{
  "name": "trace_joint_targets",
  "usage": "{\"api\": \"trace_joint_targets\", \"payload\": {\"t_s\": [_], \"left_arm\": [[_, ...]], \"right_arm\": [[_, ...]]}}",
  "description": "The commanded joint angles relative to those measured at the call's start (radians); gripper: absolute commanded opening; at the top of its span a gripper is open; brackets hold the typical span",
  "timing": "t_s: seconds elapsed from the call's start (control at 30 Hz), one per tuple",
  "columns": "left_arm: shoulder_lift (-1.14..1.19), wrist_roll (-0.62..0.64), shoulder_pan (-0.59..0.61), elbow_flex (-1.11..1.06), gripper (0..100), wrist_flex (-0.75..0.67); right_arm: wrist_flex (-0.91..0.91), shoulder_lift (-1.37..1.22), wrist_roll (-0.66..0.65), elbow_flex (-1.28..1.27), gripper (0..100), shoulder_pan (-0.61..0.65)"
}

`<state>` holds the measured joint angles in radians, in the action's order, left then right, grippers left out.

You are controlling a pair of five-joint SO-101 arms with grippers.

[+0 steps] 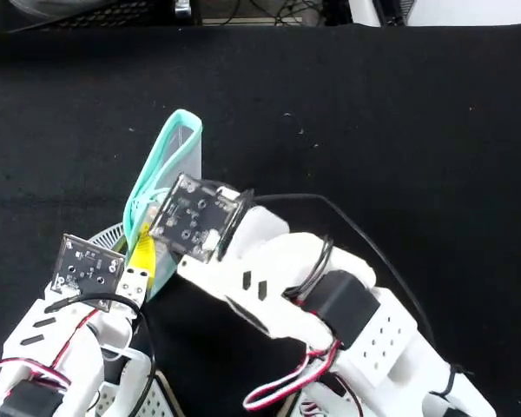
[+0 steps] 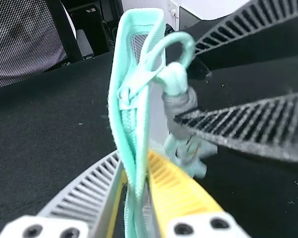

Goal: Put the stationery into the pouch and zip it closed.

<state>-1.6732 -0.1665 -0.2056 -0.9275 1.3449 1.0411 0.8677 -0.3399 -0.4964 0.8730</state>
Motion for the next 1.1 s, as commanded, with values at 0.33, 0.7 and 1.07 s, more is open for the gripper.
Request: {"api": "trace_joint_targets", "payload": {"t_s": [0.33,0.7,1.07], "left_arm": [[0.009,-0.003,-0.004,-0.007,3,0.008],[0.009,-0.003,-0.004,-0.008,3,0.008],[0.009,-0.003,-0.002,-0.008,3,0.009]], "right_arm": [[0.0,0.018,-0.011,0.101,20.1,0.015],[-0.077,0.004,-0.011,0.07,12.3,0.014],[-0.106,0.039,-0.003,0.048,1.1,-0.034]]}}
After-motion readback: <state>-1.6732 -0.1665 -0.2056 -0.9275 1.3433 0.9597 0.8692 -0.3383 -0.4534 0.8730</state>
